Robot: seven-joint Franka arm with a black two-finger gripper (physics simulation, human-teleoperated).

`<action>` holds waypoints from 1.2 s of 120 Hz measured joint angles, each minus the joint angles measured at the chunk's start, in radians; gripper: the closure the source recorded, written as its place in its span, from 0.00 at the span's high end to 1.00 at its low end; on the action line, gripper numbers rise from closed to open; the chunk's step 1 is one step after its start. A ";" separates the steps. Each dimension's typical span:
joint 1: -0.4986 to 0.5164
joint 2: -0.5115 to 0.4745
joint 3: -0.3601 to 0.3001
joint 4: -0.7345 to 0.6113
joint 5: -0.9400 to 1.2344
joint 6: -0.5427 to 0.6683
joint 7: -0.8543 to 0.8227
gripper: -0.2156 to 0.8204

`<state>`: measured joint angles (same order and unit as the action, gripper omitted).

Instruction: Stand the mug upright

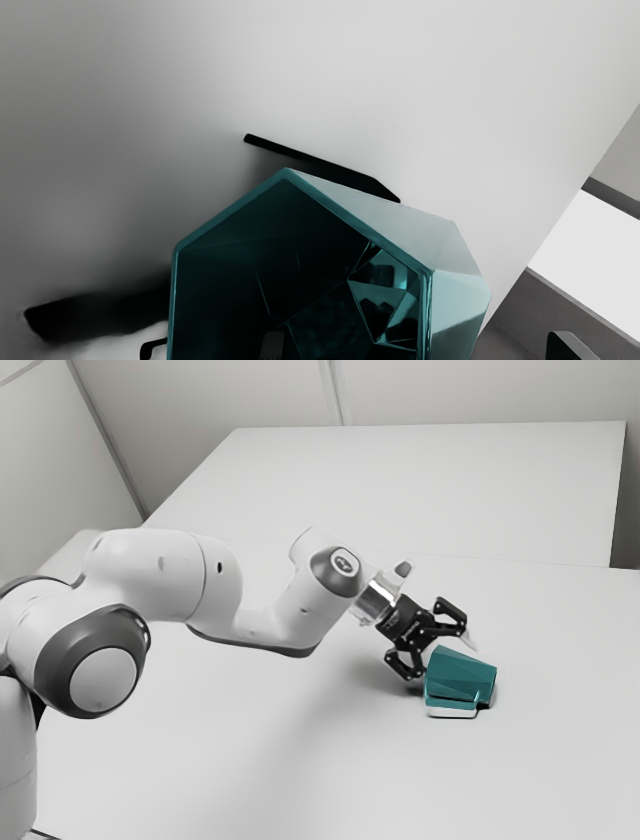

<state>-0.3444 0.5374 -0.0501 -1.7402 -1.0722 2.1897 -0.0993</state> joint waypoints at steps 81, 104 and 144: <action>-0.026 -0.013 -0.011 0.089 0.143 0.012 -0.022 0.14; -0.034 -0.013 -0.021 0.089 0.147 0.022 -0.051 0.07; -0.033 -0.152 -0.022 0.077 0.411 0.032 -0.113 0.06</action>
<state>-0.3779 0.3857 -0.0717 -1.6632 -0.6616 2.2218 -0.2127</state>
